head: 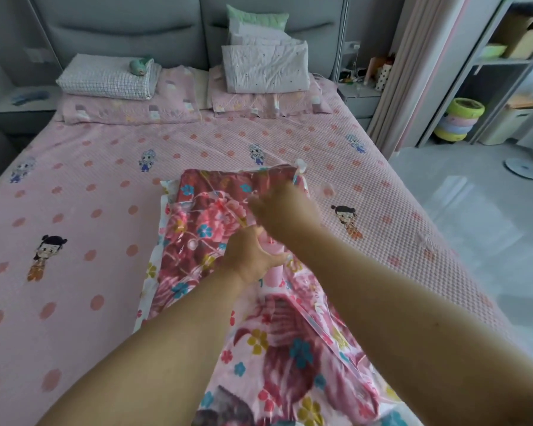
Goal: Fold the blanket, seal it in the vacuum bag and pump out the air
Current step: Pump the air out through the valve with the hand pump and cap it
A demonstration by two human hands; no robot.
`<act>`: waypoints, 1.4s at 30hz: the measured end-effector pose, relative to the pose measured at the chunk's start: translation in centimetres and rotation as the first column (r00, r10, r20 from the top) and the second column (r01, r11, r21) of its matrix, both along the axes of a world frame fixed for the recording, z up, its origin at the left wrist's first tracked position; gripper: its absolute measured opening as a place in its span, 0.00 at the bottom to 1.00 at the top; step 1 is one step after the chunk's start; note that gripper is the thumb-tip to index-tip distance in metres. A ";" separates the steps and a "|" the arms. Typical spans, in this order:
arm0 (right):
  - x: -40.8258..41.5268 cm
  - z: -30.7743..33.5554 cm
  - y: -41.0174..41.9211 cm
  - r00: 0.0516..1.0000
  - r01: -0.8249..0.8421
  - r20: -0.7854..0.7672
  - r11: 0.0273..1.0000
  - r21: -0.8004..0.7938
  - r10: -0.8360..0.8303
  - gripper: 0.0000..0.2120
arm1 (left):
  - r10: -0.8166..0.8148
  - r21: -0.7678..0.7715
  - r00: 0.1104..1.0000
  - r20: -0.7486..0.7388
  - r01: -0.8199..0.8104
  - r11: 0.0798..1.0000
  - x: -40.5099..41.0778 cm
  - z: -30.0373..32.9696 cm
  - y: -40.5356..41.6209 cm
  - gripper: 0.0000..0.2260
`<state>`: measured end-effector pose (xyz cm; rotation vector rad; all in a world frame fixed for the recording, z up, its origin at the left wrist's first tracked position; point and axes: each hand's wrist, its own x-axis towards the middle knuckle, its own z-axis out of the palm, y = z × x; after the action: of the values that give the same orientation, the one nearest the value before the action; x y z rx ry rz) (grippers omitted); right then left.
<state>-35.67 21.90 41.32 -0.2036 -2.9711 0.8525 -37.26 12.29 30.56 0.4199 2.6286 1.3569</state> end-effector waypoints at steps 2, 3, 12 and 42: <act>0.7 -1.2 0.3 0.991 0.028 0.133 0.999 -0.017 -0.026 0.18 | -0.009 -0.029 1.000 -0.024 0.009 1.000 0.2 0.0 0.1 0.15; 0.0 -0.3 0.3 0.998 0.008 0.058 1.000 -0.011 -0.007 0.19 | 0.004 -0.007 1.000 -0.017 -0.004 1.000 0.1 0.1 0.1 0.14; 1.3 -0.5 0.5 0.995 0.045 0.085 0.999 -0.017 -0.043 0.20 | -0.006 -0.041 1.000 -0.029 0.005 0.999 0.1 0.0 0.5 0.14; -1.2 5.4 0.0 0.886 -0.050 -0.458 0.965 -0.256 -0.076 0.26 | 0.013 0.032 0.999 0.048 -0.015 0.999 0.2 0.5 0.0 0.16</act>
<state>-36.87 21.91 46.71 -0.0185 -2.4054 1.1103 -37.01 12.32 31.04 0.3695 2.5791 1.3975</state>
